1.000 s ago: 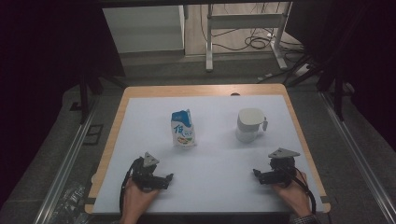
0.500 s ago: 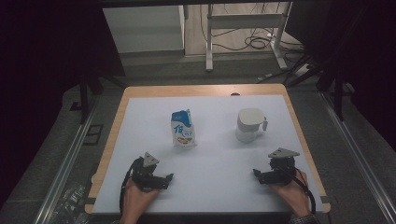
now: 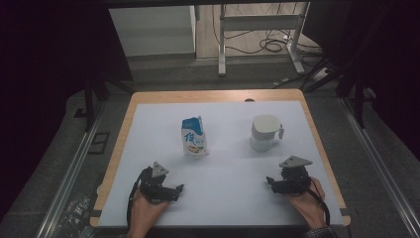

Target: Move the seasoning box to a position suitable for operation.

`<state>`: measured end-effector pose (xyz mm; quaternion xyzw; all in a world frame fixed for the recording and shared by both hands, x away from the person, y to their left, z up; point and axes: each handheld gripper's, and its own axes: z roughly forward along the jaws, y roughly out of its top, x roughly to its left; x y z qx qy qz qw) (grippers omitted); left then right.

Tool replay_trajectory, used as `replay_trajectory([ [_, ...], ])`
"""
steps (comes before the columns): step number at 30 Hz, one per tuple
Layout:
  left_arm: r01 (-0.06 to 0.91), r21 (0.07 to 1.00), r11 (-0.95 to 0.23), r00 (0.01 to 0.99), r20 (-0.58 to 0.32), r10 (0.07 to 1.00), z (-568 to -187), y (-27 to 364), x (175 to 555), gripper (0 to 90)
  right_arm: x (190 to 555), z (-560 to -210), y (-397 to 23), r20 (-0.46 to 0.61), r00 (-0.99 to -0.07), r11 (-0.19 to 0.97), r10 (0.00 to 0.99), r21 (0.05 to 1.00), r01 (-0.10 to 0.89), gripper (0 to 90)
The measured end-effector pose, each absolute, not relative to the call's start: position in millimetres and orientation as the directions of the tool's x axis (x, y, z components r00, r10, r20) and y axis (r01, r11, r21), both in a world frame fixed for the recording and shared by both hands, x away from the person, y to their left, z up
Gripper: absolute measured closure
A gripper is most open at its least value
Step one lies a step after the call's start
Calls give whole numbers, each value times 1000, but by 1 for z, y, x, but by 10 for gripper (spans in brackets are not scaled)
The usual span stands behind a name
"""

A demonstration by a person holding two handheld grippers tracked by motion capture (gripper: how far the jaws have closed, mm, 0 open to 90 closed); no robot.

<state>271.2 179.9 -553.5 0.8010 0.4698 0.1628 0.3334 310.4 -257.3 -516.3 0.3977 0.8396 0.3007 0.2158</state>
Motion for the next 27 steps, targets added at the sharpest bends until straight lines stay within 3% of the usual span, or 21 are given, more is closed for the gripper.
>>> replay_trajectory([
  [9,644,687,-336,505,-53,861,-554,180,271,0,317,-508,-272,-7,-573,371,819,769,520,318],
  [14,644,687,-336,505,-53,861,-554,180,271,0,327,-505,-280,43,-605,340,795,794,503,336],
  [27,644,688,-335,505,-53,861,-554,180,271,0,343,-492,-286,18,-532,314,847,790,527,278],
])
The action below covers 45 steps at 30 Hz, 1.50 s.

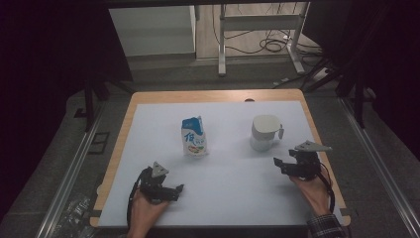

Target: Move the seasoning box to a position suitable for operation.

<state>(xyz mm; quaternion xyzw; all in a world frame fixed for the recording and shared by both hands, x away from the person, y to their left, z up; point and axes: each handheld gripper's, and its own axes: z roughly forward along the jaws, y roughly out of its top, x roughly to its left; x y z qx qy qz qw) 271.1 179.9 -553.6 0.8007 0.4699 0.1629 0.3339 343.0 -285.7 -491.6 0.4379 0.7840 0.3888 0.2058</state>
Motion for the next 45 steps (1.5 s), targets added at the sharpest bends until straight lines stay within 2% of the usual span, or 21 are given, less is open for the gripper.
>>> replay_trajectory([
  [8,644,688,-335,505,-53,861,-554,180,271,0,351,-485,-286,11,-497,282,868,813,510,324],
  [18,644,689,-333,504,-54,862,-554,180,271,0,365,-479,-290,1,-446,247,895,831,498,325],
  [22,644,688,-335,506,-53,861,-554,180,271,0,374,-482,-288,0,-440,241,898,836,493,389],
  [26,643,688,-335,505,-53,861,-554,180,271,0,382,-482,-283,-28,-415,252,909,830,497,399],
  [32,643,689,-334,505,-54,861,-554,180,271,0,397,-483,-277,-31,-389,247,921,818,520,484],
  [37,643,689,-335,506,-53,861,-554,180,271,0,408,-482,-274,-60,-373,256,926,826,502,556],
  [45,643,690,-334,505,-54,861,-554,180,271,0,423,-487,-273,-32,-353,220,935,833,507,604],
])
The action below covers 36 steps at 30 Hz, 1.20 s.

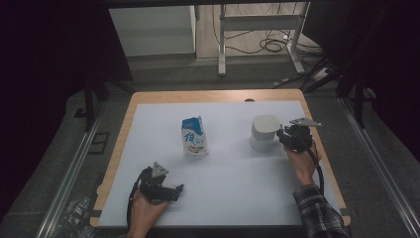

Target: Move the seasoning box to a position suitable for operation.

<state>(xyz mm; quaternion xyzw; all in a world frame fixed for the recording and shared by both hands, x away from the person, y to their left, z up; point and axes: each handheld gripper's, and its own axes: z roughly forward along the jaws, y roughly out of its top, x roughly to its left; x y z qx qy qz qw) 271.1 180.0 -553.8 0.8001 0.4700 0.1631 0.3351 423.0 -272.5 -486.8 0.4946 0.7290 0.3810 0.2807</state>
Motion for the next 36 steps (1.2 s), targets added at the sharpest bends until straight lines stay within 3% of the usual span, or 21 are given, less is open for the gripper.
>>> replay_trajectory([
  [3,643,690,-333,505,-54,861,-554,180,271,0,426,-489,-272,-40,-351,227,935,830,509,632],
  [6,643,690,-333,505,-54,861,-554,180,271,0,428,-492,-269,-53,-350,234,935,835,498,751],
  [12,642,690,-334,505,-54,861,-554,180,271,0,425,-495,-262,-137,-320,280,937,844,458,803],
  [25,642,690,-334,506,-54,861,-554,180,271,0,412,-491,-269,-42,-356,209,934,871,445,813],
  [36,643,689,-335,505,-53,861,-554,180,271,0,367,-472,-257,-29,-453,240,891,877,417,807],
])
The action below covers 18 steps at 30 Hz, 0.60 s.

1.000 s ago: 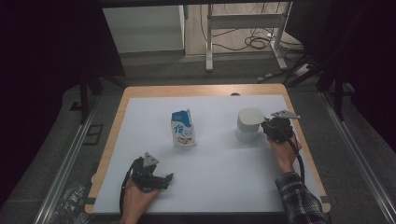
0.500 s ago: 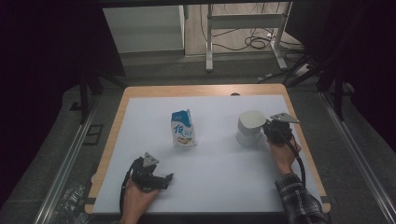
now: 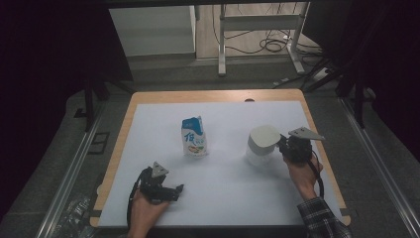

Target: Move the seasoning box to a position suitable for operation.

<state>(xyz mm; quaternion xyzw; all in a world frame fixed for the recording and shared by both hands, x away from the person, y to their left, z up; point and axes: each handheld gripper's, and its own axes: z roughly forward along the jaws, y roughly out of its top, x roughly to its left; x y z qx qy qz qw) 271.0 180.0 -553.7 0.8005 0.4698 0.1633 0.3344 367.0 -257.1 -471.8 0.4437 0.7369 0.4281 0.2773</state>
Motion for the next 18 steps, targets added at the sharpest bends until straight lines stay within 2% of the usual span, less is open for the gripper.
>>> replay_trajectory([
  [9,643,689,-335,505,-52,861,-554,180,271,0,332,-473,-246,12,-497,231,867,876,424,805],
  [18,642,690,-335,505,-52,861,-554,180,271,0,313,-487,-236,2,-509,253,861,866,431,803],
])
